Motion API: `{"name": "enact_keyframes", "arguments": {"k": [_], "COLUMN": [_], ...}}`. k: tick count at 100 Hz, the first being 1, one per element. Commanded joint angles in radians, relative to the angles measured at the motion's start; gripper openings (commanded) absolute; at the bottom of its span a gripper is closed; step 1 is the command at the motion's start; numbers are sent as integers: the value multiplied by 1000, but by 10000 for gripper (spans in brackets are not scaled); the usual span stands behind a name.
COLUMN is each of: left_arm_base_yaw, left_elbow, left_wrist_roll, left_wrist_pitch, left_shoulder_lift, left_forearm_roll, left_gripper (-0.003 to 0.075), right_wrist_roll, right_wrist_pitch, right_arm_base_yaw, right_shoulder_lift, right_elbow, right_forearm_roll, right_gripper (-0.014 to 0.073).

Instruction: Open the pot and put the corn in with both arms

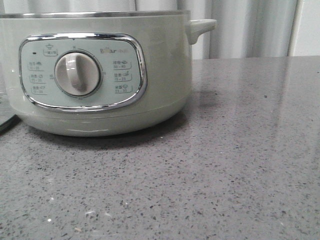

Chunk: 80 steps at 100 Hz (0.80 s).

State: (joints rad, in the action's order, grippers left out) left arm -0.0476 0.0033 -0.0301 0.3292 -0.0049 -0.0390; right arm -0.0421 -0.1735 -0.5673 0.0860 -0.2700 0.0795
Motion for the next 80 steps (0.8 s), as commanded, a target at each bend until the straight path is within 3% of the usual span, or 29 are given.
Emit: {"name": "enact_keyframes", "arguments": {"k": [1, 59, 80], "left_arm_base_yaw": [1, 1, 1], "left_elbow": [6, 6, 6], "left_wrist_roll": [-3, -3, -3], "left_wrist_pitch": [-36, -36, -36], "left_shoulder_lift": [-33, -33, -33], "left_forearm_roll": [9, 9, 9], "left_gripper": [-20, -20, -20], "right_wrist_roll": [-10, -10, -10], "right_wrist_pitch": [77, 102, 337], "right_arm_base_yaw": [7, 22, 164], "right_shoulder_lift": [11, 8, 8], "right_elbow": [-25, 12, 146], "right_forearm_roll": [11, 11, 7], "right_gripper": [-69, -69, -69]}}
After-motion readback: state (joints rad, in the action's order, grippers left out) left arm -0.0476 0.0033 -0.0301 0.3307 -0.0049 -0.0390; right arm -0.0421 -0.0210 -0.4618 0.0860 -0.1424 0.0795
